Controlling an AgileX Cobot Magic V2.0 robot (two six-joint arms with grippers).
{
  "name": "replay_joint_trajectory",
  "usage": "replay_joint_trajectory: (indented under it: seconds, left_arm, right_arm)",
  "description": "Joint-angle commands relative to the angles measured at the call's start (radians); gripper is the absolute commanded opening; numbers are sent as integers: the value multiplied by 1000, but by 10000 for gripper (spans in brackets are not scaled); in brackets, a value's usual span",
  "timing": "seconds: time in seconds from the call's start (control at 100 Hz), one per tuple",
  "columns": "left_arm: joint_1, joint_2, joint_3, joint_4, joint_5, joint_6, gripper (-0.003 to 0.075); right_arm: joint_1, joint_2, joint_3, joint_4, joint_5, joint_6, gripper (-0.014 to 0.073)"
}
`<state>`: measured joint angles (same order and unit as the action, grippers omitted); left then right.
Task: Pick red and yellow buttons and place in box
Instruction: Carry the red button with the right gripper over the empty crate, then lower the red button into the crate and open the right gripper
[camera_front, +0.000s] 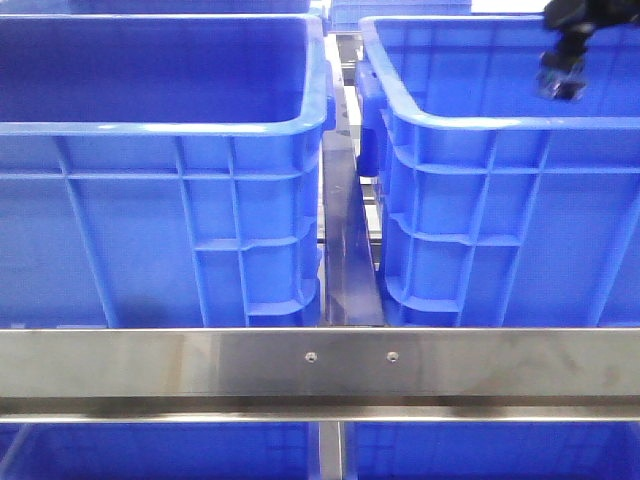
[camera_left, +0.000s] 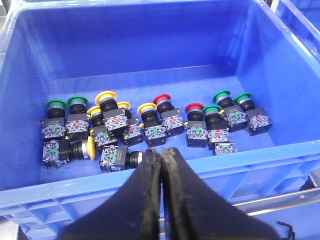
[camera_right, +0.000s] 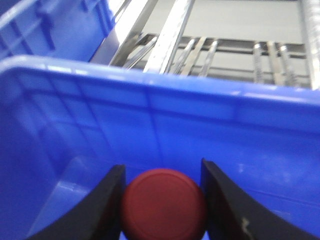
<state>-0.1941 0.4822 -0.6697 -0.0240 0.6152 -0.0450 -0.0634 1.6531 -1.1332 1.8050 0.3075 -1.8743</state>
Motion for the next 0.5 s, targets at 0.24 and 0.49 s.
replay_joint_trajectory:
  seconds: [0.24, 0.49]
  left_arm:
    - [1, 4, -25, 0, -80, -12, -19]
    - [1, 4, -25, 0, -80, -12, -19]
  right_arm:
    - [3, 138, -154, 114, 81, -58, 162]
    - [23, 201, -212, 114, 89, -99, 162]
